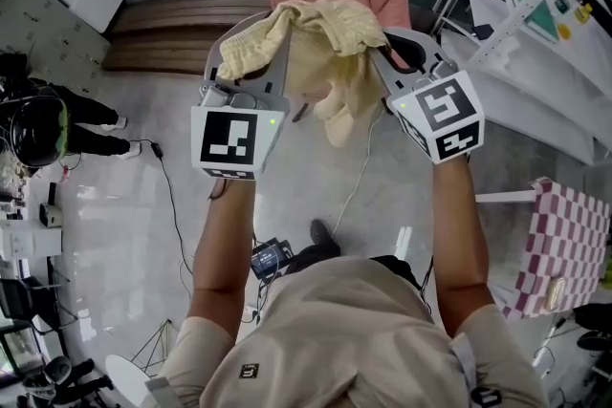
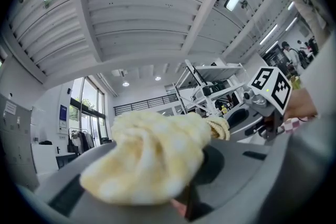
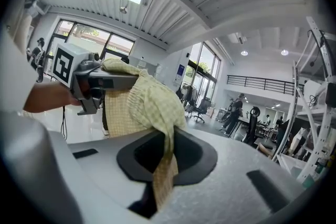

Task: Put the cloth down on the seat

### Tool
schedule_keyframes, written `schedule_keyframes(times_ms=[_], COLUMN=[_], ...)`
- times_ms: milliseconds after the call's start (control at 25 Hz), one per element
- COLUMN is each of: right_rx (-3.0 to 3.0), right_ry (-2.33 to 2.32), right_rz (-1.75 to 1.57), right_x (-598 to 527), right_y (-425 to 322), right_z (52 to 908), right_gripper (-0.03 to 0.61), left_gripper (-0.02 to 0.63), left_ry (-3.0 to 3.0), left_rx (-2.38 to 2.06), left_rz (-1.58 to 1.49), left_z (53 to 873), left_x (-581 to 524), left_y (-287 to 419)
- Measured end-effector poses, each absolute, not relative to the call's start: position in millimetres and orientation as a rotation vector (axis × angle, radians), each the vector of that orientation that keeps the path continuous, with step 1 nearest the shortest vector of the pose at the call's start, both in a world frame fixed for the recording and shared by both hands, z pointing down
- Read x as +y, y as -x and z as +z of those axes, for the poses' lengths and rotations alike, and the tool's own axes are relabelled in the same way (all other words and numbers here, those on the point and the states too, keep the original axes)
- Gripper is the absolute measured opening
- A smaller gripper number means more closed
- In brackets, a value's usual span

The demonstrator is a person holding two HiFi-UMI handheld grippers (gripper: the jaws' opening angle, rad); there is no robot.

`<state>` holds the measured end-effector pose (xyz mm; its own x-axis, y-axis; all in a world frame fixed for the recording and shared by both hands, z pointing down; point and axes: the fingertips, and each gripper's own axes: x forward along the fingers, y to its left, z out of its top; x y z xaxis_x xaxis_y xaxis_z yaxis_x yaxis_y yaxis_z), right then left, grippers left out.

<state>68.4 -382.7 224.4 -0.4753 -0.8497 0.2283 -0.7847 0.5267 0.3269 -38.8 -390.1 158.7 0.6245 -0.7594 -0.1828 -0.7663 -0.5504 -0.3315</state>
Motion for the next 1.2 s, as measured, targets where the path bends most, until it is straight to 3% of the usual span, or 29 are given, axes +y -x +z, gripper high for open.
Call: schedule_keyframes(times_ms=[600, 1200], right_rx=[-2.434, -2.547], right_ry=[-1.362, -1.140], right_rz=[-0.341, -0.269], right_x=[-505.1, -754.1], right_y=[-61.8, -52.2], right_z=[206.9, 271.0], right_gripper=[0.020, 0.020], left_gripper=[0.040, 0.041], left_ry=[2.418, 2.326], left_rx=[1.231, 1.401], left_rz=[-0.001, -0.141], left_z=[151.1, 210.0], left_x=[-507.4, -747.0], left_y=[46.4, 52.0])
